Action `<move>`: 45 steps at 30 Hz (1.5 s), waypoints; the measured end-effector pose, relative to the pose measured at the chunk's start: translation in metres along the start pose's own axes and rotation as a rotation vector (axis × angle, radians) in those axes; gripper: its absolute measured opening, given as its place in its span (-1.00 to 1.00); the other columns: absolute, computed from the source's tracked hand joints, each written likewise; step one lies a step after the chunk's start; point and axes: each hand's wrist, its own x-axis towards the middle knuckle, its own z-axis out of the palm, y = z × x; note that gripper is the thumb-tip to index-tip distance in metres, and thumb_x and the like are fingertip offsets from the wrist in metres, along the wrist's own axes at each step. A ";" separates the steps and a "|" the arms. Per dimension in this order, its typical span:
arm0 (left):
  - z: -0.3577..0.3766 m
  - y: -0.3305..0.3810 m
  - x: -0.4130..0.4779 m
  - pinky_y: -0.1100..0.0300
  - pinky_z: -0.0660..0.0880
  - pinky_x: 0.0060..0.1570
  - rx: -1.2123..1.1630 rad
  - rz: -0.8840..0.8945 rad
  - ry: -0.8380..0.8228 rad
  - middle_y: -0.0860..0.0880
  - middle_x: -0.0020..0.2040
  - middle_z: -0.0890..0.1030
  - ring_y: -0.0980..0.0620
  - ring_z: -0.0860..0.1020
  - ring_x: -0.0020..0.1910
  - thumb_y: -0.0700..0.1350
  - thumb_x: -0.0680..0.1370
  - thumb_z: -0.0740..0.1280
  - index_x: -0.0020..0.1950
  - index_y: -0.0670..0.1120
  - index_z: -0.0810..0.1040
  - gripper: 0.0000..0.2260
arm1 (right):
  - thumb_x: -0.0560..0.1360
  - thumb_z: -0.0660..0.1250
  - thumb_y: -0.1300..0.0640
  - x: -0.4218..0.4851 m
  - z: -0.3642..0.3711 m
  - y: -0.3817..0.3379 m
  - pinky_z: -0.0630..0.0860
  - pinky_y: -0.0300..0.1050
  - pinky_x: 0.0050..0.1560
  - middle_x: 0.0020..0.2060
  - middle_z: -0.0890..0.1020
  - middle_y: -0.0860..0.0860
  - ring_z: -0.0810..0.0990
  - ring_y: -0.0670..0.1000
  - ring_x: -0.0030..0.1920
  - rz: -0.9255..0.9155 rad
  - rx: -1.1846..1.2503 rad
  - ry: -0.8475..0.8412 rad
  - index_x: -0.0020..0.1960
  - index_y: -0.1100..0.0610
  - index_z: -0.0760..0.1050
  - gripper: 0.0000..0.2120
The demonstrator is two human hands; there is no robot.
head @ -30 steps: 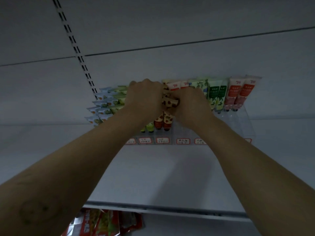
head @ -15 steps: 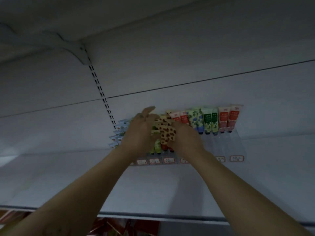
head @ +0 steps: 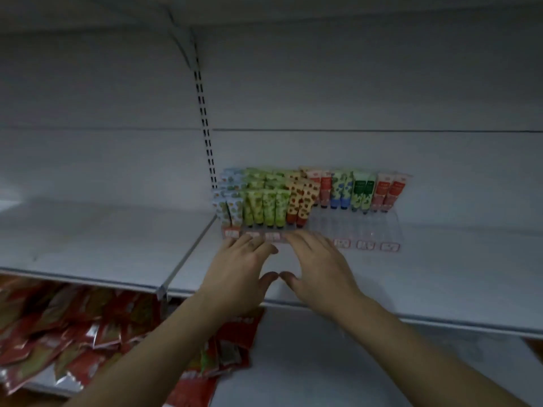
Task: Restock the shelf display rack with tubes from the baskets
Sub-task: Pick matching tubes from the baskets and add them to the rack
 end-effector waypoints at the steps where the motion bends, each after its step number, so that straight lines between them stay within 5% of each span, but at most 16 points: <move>1: 0.007 0.001 -0.013 0.09 0.50 -0.14 -0.029 0.000 0.007 0.04 -0.05 0.64 -0.04 0.59 -0.07 0.10 0.35 0.47 0.07 0.00 0.60 -0.65 | 0.46 0.40 -0.04 -0.013 0.005 -0.004 0.26 -0.07 0.39 0.37 0.40 0.01 0.34 0.05 0.38 -0.022 -0.021 -0.031 0.45 0.12 0.29 -0.36; 5: 0.033 0.011 -0.062 0.10 0.40 -0.18 -0.134 -0.009 -0.075 0.01 -0.04 0.60 -0.07 0.56 -0.09 0.04 0.40 0.31 0.08 -0.01 0.57 -0.70 | 0.21 0.58 -0.02 -0.061 0.035 -0.006 0.59 -0.03 0.04 0.07 0.62 0.05 0.61 0.09 0.04 -0.090 -0.101 -0.103 0.21 0.17 0.54 -0.37; 9: 0.055 0.017 -0.095 0.04 0.41 -0.13 -0.200 0.012 -0.039 -0.10 0.16 0.50 -0.15 0.49 -0.02 -0.07 0.43 0.39 0.13 -0.06 0.53 -0.71 | 0.31 0.51 0.05 -0.087 0.052 -0.014 0.50 0.03 0.15 0.05 0.62 0.13 0.56 0.15 0.06 -0.184 -0.198 -0.031 0.15 0.23 0.57 -0.53; 12: 0.068 0.020 -0.121 0.06 0.32 -0.17 -0.169 0.072 -0.021 -0.10 0.11 0.52 -0.13 0.48 -0.07 -0.08 0.44 0.38 0.08 -0.08 0.50 -0.76 | 0.39 0.42 0.08 -0.104 0.067 -0.024 0.42 -0.03 0.14 0.00 0.64 0.11 0.56 0.12 0.02 -0.267 -0.135 0.077 0.12 0.23 0.59 -0.64; 15: 0.092 0.020 -0.149 0.11 0.36 -0.20 -0.156 0.077 -0.181 -0.04 0.01 0.55 -0.08 0.53 -0.10 0.00 0.40 0.45 0.07 -0.05 0.52 -0.70 | 0.28 0.54 -0.04 -0.127 0.099 -0.029 0.55 -0.10 -0.03 -0.03 0.66 0.05 0.62 0.09 -0.05 -0.194 -0.101 -0.157 0.13 0.19 0.60 -0.50; 17: 0.107 0.018 -0.162 0.08 0.42 -0.09 -0.148 0.045 -0.338 -0.05 0.08 0.56 -0.09 0.54 0.02 0.03 0.41 0.45 0.15 -0.06 0.53 -0.63 | 0.33 0.52 -0.07 -0.140 0.119 -0.027 0.51 -0.08 0.11 0.13 0.61 0.08 0.58 0.12 0.11 -0.061 -0.048 -0.373 0.28 0.20 0.50 -0.39; 19: 0.121 0.016 -0.170 0.02 0.38 0.12 -0.148 -0.004 -0.468 -0.07 0.24 0.51 -0.11 0.46 0.21 0.05 0.48 0.37 0.29 -0.07 0.47 -0.58 | 0.49 0.35 -0.07 -0.151 0.140 -0.021 0.27 -0.09 0.36 0.37 0.41 0.06 0.37 0.09 0.35 0.047 -0.009 -0.543 0.48 0.14 0.25 -0.35; 24: 0.159 0.022 -0.206 0.04 0.34 0.24 -0.252 -0.281 -0.709 -0.03 0.30 0.46 -0.07 0.39 0.30 0.12 0.50 0.32 0.35 0.00 0.38 -0.54 | 0.51 0.34 -0.05 -0.170 0.183 -0.018 0.21 -0.06 0.39 0.42 0.33 0.05 0.27 0.07 0.40 0.141 0.049 -0.727 0.52 0.08 0.15 -0.33; 30: 0.207 0.047 -0.243 0.04 0.43 0.18 -0.292 -0.316 -1.073 -0.08 0.30 0.50 -0.10 0.46 0.27 0.07 0.50 0.34 0.38 0.00 0.39 -0.54 | 0.50 0.27 0.21 -0.207 0.222 -0.018 0.49 -0.07 -0.13 0.01 0.60 0.12 0.56 0.10 -0.09 0.151 0.036 -1.016 0.19 0.09 0.54 -0.72; 32: 0.219 0.047 -0.247 0.02 0.47 0.16 -0.308 -0.311 -1.114 -0.08 0.29 0.50 -0.11 0.48 0.25 0.03 0.51 0.32 0.35 0.02 0.41 -0.59 | 0.47 0.21 0.38 -0.212 0.225 -0.022 0.33 -0.10 -0.29 -0.29 0.48 0.10 0.39 0.05 -0.37 0.078 -0.021 -1.125 0.10 0.21 0.54 -0.74; 34: 0.230 0.046 -0.254 0.01 0.50 0.12 -0.303 -0.293 -1.164 -0.07 0.26 0.52 -0.10 0.50 0.20 -0.03 0.51 0.29 0.30 0.01 0.44 -0.65 | 0.45 0.18 0.45 -0.213 0.231 -0.026 0.36 -0.09 -0.24 -0.42 0.30 0.06 0.22 0.01 -0.45 0.002 -0.048 -1.178 -0.15 0.20 0.49 -0.79; 36: 0.240 0.045 -0.263 0.00 0.50 0.12 -0.276 -0.262 -1.233 -0.08 0.25 0.52 -0.10 0.51 0.19 -0.08 0.53 0.25 0.29 -0.01 0.44 -0.68 | 0.45 0.17 0.46 -0.215 0.245 -0.032 0.44 -0.06 -0.10 -0.43 0.27 0.06 0.19 0.00 -0.44 -0.060 -0.039 -1.211 -0.35 0.14 0.31 -0.69; 38: 0.250 0.043 -0.271 -0.02 0.49 0.13 -0.256 -0.233 -1.290 -0.09 0.28 0.49 -0.11 0.49 0.22 -0.10 0.56 0.22 0.33 -0.01 0.42 -0.67 | 0.45 0.19 0.45 -0.221 0.266 -0.034 0.42 -0.05 -0.02 -0.39 0.33 0.08 0.26 0.02 -0.40 -0.078 -0.025 -1.236 -0.35 0.15 0.31 -0.70; 41: 0.263 0.045 -0.280 -0.01 0.49 0.09 -0.219 -0.184 -1.350 -0.08 0.28 0.47 -0.10 0.49 0.22 -0.14 0.57 0.21 0.36 0.02 0.40 -0.64 | 0.48 0.25 0.37 -0.230 0.293 -0.034 0.36 0.02 0.14 -0.13 0.55 0.15 0.49 0.14 -0.08 -0.122 -0.043 -1.308 -0.08 0.22 0.53 -0.88; 45: 0.283 0.053 -0.295 0.05 0.49 -0.07 -0.293 -0.226 -1.423 -0.11 0.22 0.50 -0.10 0.52 0.14 -0.16 0.56 0.22 0.40 0.03 0.34 -0.60 | 0.53 0.25 0.26 -0.236 0.319 -0.033 0.30 0.09 0.29 0.11 0.54 0.17 0.46 0.17 0.17 -0.185 -0.051 -1.356 0.17 0.19 0.50 -0.77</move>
